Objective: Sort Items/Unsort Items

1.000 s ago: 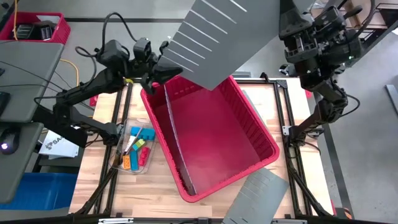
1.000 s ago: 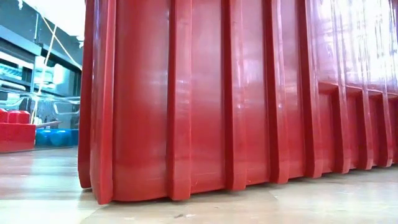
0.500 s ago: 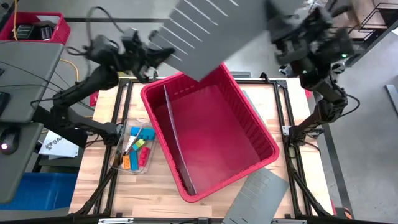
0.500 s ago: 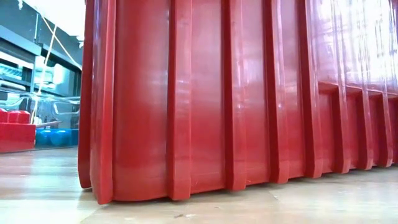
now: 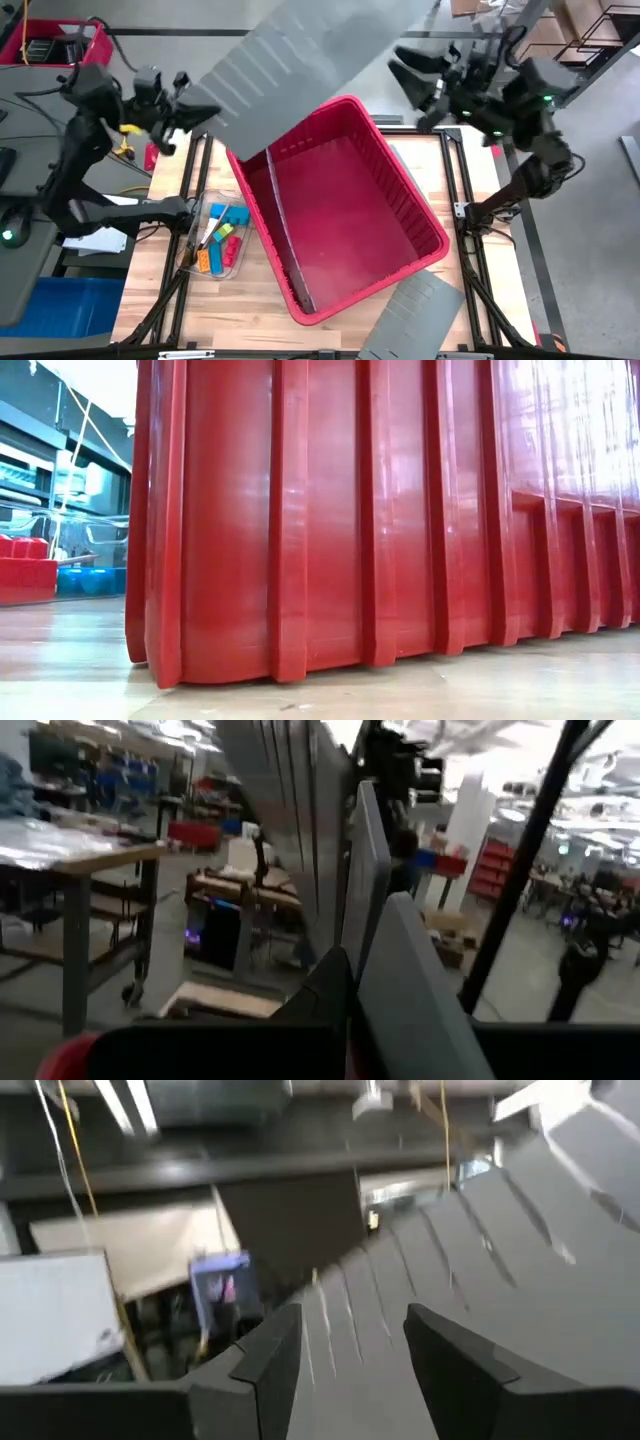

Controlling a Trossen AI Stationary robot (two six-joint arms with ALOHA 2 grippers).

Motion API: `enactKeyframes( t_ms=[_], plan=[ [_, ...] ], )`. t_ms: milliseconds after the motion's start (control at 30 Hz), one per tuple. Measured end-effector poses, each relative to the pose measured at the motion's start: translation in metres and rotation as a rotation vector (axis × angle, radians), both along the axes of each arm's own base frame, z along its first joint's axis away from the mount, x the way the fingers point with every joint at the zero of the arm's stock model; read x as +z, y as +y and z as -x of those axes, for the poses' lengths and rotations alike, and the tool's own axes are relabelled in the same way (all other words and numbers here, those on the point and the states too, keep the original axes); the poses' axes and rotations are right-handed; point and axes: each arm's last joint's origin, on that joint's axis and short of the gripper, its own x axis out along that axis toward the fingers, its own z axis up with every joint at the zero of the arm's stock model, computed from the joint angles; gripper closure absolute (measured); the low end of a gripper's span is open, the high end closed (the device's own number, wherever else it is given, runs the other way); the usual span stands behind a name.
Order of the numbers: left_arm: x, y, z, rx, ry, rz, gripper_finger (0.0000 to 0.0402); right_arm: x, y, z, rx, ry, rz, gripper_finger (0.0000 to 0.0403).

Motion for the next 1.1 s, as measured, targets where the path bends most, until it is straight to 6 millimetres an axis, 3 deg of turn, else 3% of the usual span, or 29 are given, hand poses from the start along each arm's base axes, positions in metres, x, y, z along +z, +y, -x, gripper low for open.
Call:
enactKeyframes(
  t_ms=[267,567,733,1100],
  plan=[
    [-0.01,-0.019,0.019,-0.184,0.091,0.115,0.0401,-0.016,0.004,0.037,0.007,0.182,-0.175,0.023],
    [-0.027,-0.038,0.038,-0.368,0.252,0.372,0.0401,-0.019,0.009,0.094,0.102,0.211,-0.305,0.023],
    [-0.021,-0.047,0.051,-0.351,0.221,0.371,0.0401,-0.027,0.013,0.098,0.232,0.281,-0.406,0.023],
    [-0.008,-0.054,0.06,-0.364,0.188,0.404,0.0401,-0.034,0.014,0.095,0.237,0.349,-0.43,0.023]
  ],
)
